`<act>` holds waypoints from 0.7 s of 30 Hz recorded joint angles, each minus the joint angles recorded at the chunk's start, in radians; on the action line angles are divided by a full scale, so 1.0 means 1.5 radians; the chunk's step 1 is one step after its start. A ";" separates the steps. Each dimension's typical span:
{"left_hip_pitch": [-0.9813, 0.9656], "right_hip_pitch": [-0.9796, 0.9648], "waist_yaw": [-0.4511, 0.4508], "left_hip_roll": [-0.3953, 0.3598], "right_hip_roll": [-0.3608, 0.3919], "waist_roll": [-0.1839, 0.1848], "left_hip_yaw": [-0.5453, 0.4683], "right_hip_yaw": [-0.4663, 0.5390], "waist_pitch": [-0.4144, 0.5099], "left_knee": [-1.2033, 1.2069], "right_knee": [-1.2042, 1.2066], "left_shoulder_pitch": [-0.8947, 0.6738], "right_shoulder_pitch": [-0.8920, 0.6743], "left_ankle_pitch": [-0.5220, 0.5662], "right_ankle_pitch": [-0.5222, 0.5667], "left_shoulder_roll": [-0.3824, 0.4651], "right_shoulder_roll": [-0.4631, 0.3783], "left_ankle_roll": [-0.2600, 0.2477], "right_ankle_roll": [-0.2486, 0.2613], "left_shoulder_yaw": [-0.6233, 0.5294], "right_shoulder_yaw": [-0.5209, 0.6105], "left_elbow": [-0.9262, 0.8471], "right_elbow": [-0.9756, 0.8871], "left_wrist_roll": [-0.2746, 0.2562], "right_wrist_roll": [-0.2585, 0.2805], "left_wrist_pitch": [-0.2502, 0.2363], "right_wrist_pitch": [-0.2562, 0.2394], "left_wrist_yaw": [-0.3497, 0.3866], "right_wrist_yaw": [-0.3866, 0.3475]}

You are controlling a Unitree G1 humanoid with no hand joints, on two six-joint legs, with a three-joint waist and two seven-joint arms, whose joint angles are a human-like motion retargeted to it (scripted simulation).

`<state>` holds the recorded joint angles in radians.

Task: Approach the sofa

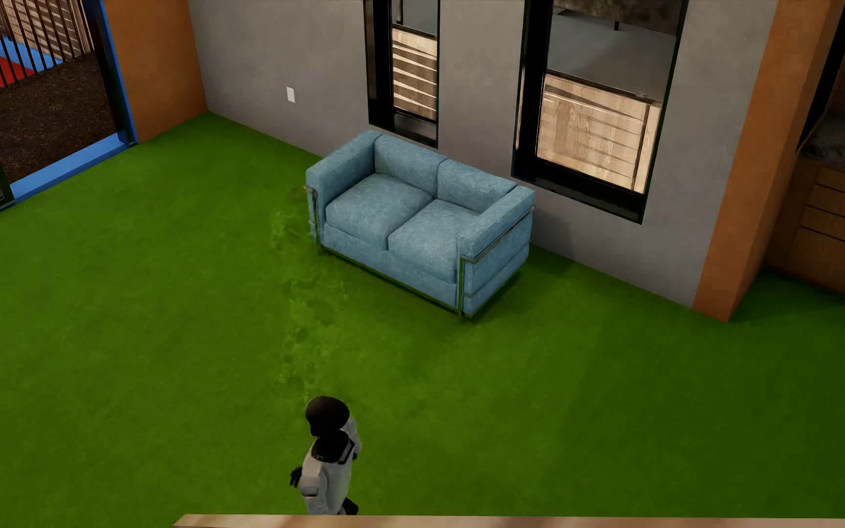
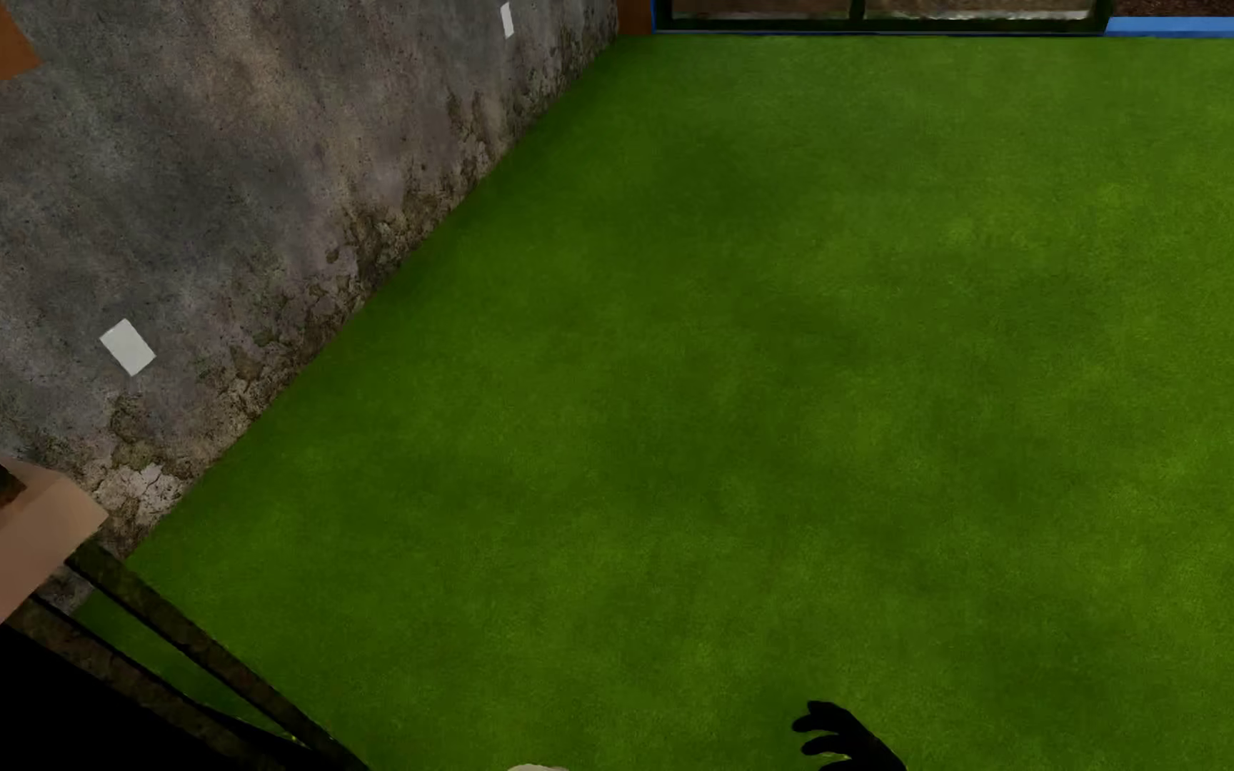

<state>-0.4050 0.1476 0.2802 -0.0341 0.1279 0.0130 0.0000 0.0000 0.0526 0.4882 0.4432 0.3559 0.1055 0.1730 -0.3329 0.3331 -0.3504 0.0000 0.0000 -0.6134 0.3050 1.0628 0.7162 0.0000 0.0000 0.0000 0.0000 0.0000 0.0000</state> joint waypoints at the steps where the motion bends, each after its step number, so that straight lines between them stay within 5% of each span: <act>1: 0.006 0.028 0.001 0.001 -0.010 0.005 0.000 0.000 0.003 -0.048 -0.003 0.012 -0.010 -0.011 -0.012 0.002 -0.001 0.000 0.000 -0.015 -0.009 -0.010 -0.021 0.000 0.000 0.000 0.000 0.000 0.000; 2: 0.006 0.062 -0.005 -0.003 -0.021 0.010 0.000 0.000 0.007 -0.111 -0.012 0.019 -0.014 -0.197 -0.022 0.004 -0.002 0.000 0.000 -0.026 -0.016 -0.019 -0.042 0.000 0.000 0.000 0.000 0.000 0.000; 3: -0.002 0.096 -0.014 -0.010 -0.030 0.014 0.000 0.000 0.007 -0.124 -0.023 0.019 -0.009 -0.241 -0.028 0.006 -0.001 0.000 0.000 -0.032 -0.022 -0.023 -0.059 0.000 0.000 0.000 0.000 0.000 0.000; 5: -0.036 0.138 -0.023 -0.029 -0.045 0.008 0.000 0.000 -0.014 -0.032 -0.029 0.004 0.029 -0.004 -0.015 0.010 0.014 0.000 0.000 -0.017 -0.036 -0.011 -0.073 0.000 0.000 0.000 0.000 0.000 0.000; 7: -0.052 0.145 -0.014 -0.052 -0.074 -0.037 0.000 0.000 -0.039 0.022 0.004 -0.030 0.078 0.071 0.051 0.022 0.051 0.000 0.000 0.010 -0.016 0.027 -0.014 0.000 0.000 0.000 0.000 0.000 0.000; 9: -0.005 0.109 -0.004 -0.063 -0.102 -0.092 0.000 0.000 -0.033 0.061 0.113 -0.081 0.098 0.030 0.190 0.039 0.084 0.000 0.000 0.038 0.096 0.059 0.119 0.000 0.000 0.000 0.000 0.000 0.000; 11: 0.055 -0.023 -0.018 -0.086 -0.127 -0.115 0.000 0.000 -0.009 0.054 0.307 -0.140 0.093 -0.031 0.362 0.050 0.079 0.000 0.000 0.063 0.243 0.038 0.188 0.000 0.000 0.000 0.000 0.000 0.000; 12: 0.079 -0.101 -0.042 -0.096 -0.130 -0.115 0.000 0.000 0.003 0.052 0.419 -0.162 0.098 -0.066 0.388 0.056 0.068 0.000 0.000 0.063 0.271 0.011 0.191 0.000 0.000 0.000 0.000 0.000 0.000; 14: 0.147 -0.233 -0.100 -0.098 -0.117 -0.105 0.000 0.000 0.025 0.047 0.598 -0.197 0.126 -0.137 0.256 0.072 0.054 0.000 0.000 0.072 0.229 -0.054 0.194 0.000 0.000 0.000 0.000 0.000 0.000; 16: 0.231 -0.328 -0.160 -0.079 -0.098 -0.091 0.000 0.000 0.040 0.033 0.611 -0.222 0.163 -0.198 0.161 0.085 0.039 0.000 0.000 0.123 0.168 -0.119 0.176 0.000 0.000 0.000 0.000 0.000 0.000; 21: 0.381 -0.410 -0.304 -0.036 -0.116 -0.062 0.000 0.000 0.026 -0.012 0.072 -0.285 0.203 -0.333 0.233 0.086 0.026 0.000 0.000 0.266 0.059 -0.242 0.130 0.000 0.000 0.000 0.000 0.000 0.000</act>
<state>0.1659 -0.4668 -0.1754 -0.0880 -0.0460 -0.0800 0.0000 0.0000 0.0919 0.4706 0.5517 -0.0717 0.4094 -0.3267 0.0159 0.4615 -0.3119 0.0000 0.0000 -0.2147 0.3927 0.6996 0.9104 0.0000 0.0000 0.0000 0.0000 0.0000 0.0000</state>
